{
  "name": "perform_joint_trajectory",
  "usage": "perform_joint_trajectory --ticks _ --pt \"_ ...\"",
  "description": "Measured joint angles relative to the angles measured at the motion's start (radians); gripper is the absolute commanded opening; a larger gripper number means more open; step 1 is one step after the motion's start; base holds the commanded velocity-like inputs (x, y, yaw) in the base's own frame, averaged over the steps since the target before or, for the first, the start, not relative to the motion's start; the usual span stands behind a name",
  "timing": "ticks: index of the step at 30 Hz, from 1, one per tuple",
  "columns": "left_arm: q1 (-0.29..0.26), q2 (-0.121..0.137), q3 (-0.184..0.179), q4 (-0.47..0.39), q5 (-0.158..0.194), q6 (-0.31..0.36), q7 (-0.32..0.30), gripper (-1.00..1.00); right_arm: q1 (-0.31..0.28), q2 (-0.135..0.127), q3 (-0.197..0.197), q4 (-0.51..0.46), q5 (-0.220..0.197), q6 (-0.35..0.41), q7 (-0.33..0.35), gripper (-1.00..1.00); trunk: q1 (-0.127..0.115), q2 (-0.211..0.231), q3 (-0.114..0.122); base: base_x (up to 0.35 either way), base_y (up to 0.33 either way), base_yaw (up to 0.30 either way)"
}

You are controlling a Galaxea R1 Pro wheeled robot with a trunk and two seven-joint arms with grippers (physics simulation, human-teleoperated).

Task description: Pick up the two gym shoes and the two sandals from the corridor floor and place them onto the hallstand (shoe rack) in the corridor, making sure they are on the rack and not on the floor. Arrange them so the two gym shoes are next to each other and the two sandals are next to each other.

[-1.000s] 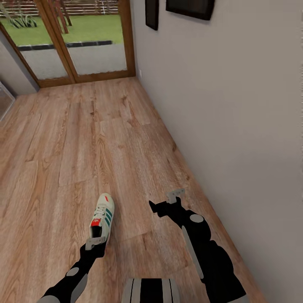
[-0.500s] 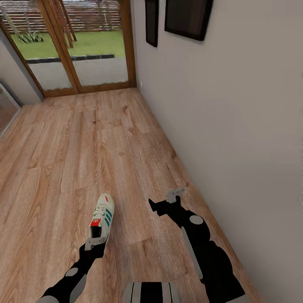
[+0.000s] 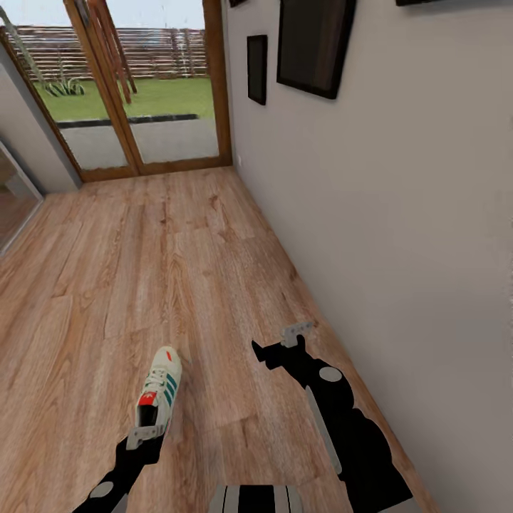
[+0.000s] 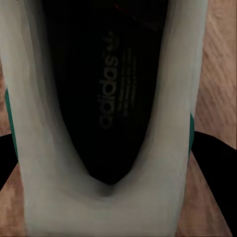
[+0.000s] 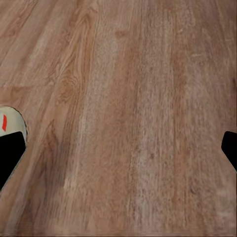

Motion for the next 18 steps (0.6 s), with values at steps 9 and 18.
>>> perform_joint_trajectory --ticks 9,18 --pt "0.046 -0.003 0.0 0.011 0.0 -0.068 0.001 -1.0 0.013 -0.027 -0.002 0.057 0.018 -0.029 -0.002 1.0 -0.007 0.009 0.048 0.0 0.0 -0.036" --pt "0.111 -0.001 0.012 0.013 0.004 -0.1 0.002 -1.0 0.092 -0.142 -0.004 0.248 0.02 -0.31 -0.001 1.0 -0.042 0.072 0.09 0.0 0.0 -0.099"
